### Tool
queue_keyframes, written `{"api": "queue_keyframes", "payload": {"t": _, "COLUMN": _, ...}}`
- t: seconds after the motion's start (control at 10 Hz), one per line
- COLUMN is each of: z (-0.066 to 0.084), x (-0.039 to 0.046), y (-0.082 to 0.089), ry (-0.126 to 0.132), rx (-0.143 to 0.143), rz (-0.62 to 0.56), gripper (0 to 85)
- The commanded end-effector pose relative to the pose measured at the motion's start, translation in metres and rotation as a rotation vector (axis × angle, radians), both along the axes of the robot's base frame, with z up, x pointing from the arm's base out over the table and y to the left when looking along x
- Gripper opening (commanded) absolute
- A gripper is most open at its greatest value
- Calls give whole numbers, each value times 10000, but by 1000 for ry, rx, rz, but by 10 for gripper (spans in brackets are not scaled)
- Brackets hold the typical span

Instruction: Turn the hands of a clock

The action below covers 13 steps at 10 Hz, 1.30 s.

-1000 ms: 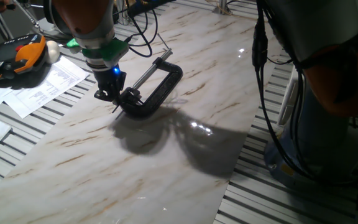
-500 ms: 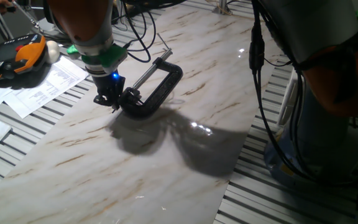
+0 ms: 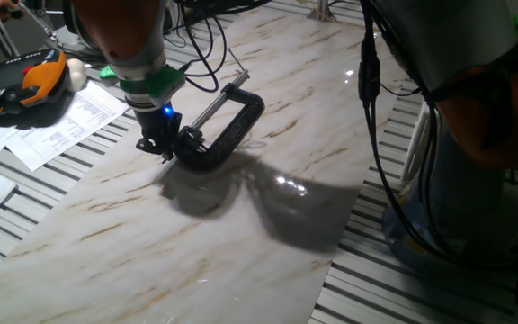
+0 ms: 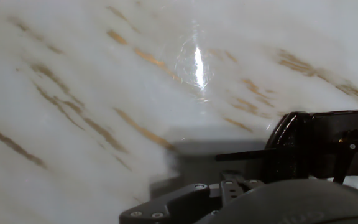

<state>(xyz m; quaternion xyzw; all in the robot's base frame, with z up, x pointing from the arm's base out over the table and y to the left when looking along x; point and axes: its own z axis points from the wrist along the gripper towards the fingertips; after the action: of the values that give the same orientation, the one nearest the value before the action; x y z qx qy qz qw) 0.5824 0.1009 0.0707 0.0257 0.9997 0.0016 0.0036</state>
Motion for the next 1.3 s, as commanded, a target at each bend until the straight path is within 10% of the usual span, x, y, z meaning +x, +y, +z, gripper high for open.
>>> {"api": "queue_keyframes", "payload": {"t": 0.0, "z": 0, "x": 0, "y": 0, "ry": 1, "rx": -3, "rz": 0, "gripper": 0}}
{"api": "queue_keyframes", "payload": {"t": 0.7, "z": 0, "x": 0, "y": 0, "ry": 26, "rx": -49, "rz": 21, "gripper": 0}}
{"api": "queue_keyframes", "payload": {"t": 1.2, "z": -73, "x": 13, "y": -11, "ry": -28, "rx": -37, "rz": 14, "gripper": 0}}
